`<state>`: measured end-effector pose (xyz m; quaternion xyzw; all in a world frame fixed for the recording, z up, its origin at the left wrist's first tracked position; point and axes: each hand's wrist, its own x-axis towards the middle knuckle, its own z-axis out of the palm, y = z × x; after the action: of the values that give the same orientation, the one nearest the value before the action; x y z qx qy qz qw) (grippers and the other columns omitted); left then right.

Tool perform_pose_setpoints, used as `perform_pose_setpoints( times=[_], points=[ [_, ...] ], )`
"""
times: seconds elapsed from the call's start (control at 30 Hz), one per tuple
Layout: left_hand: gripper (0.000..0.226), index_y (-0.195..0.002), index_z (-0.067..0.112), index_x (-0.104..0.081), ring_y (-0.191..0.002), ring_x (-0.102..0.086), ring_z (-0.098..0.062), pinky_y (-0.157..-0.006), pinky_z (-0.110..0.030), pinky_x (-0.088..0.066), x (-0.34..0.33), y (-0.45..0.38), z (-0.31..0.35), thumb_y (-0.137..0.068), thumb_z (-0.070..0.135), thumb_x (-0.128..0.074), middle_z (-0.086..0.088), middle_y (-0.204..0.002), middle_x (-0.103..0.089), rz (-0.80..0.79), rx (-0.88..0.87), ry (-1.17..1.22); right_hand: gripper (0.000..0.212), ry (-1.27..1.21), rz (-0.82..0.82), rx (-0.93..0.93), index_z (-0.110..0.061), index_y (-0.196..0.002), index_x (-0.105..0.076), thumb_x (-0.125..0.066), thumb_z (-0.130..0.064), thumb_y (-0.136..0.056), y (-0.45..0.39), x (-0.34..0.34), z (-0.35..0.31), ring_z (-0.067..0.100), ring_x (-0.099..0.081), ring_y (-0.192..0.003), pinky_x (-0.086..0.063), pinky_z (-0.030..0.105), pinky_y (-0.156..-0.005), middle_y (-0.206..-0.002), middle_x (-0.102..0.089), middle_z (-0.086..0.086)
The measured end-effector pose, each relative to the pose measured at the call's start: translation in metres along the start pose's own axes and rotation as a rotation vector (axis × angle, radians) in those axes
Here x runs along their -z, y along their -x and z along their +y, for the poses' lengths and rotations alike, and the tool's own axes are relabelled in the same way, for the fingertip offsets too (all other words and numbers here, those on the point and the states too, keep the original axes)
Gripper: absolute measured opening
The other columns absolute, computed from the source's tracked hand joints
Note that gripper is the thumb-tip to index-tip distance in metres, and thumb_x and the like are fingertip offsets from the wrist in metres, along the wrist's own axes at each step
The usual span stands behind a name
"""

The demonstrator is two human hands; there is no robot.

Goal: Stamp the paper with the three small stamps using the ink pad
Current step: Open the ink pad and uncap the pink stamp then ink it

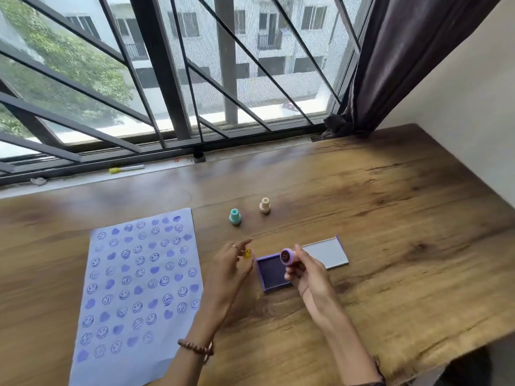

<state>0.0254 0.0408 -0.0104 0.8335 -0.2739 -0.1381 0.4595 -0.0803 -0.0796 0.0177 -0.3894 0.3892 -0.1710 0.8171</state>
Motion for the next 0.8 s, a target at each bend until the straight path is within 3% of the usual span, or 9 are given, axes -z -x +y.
perform_pose_setpoints(
  times=[0.1,0.2,0.33,0.4,0.47,0.6,0.8],
  points=[
    [0.035,-0.12,0.017,-0.056,-0.096,-0.061,-0.022,-0.081,-0.03,-0.046,-0.003,0.0,-0.009,-0.085,0.014,-0.059,-0.006,-0.103,-0.066,-0.044,-0.044,-0.202,0.026,-0.113,-0.047,-0.04,-0.011,-0.072,-0.065,-0.048,-0.011,-0.092,0.005,0.005,0.004,0.005,-0.056,-0.047,-0.05,0.017,-0.044,-0.055,-0.064,-0.001],
    [0.029,-0.116,0.016,-0.059,-0.099,-0.058,-0.024,-0.079,-0.022,-0.037,-0.007,0.002,-0.013,-0.086,0.015,-0.057,-0.007,-0.106,-0.065,-0.026,-0.077,-0.251,0.023,-0.153,-0.078,-0.054,-0.014,-0.076,-0.059,-0.045,-0.009,-0.093,0.005,0.01,0.006,0.004,-0.057,-0.049,-0.051,0.015,-0.046,-0.059,-0.065,-0.003],
    [0.045,-0.126,0.017,-0.051,-0.121,-0.049,-0.02,-0.097,-0.015,-0.029,-0.005,0.005,-0.015,-0.083,0.02,-0.064,-0.006,-0.13,-0.053,-0.097,-0.061,-0.161,0.019,-0.065,-0.044,-0.036,-0.012,-0.076,-0.06,-0.049,-0.004,-0.09,0.003,0.015,0.006,0.005,-0.061,-0.051,-0.053,0.016,-0.049,-0.058,-0.067,-0.002],
    [0.065,-0.134,0.021,-0.042,-0.13,-0.038,-0.015,-0.104,-0.016,-0.023,-0.004,0.007,-0.017,-0.077,0.032,-0.071,-0.005,-0.14,-0.041,-0.163,-0.049,-0.126,0.015,0.098,-0.031,0.016,-0.012,-0.077,-0.062,-0.055,-0.003,-0.087,0.003,0.015,0.007,0.006,-0.063,-0.056,-0.054,0.015,-0.053,-0.062,-0.069,0.0],
    [0.083,-0.138,0.03,-0.032,-0.135,-0.027,-0.01,-0.107,-0.017,-0.017,-0.004,0.009,-0.019,-0.069,0.045,-0.074,-0.002,-0.148,-0.028,-0.225,-0.048,-0.149,0.009,0.43,0.019,0.115,-0.014,-0.079,-0.064,-0.062,-0.006,-0.083,0.001,0.013,0.009,0.01,-0.064,-0.065,-0.053,0.016,-0.057,-0.071,-0.068,0.003],
    [0.086,-0.137,0.039,-0.029,-0.141,-0.017,-0.013,-0.111,-0.024,-0.012,-0.007,0.013,-0.024,-0.064,0.056,-0.072,0.001,-0.155,-0.012,-0.296,-0.091,-0.269,0.009,1.133,0.14,0.372,-0.016,-0.086,-0.067,-0.066,-0.02,-0.078,0.001,-0.002,0.007,0.018,-0.062,-0.081,-0.046,0.029,-0.073,-0.086,-0.068,0.004],
    [0.076,-0.132,0.036,-0.04,-0.137,-0.022,-0.015,-0.112,-0.027,-0.016,-0.01,0.014,-0.027,-0.065,0.055,-0.072,0.002,-0.155,-0.015,-0.247,-0.115,-0.277,0.016,1.419,0.092,0.683,-0.014,-0.092,-0.064,-0.048,-0.02,-0.091,0.005,-0.027,0.002,0.021,-0.058,-0.085,-0.038,0.027,-0.07,-0.095,-0.063,0.004]
  ],
)
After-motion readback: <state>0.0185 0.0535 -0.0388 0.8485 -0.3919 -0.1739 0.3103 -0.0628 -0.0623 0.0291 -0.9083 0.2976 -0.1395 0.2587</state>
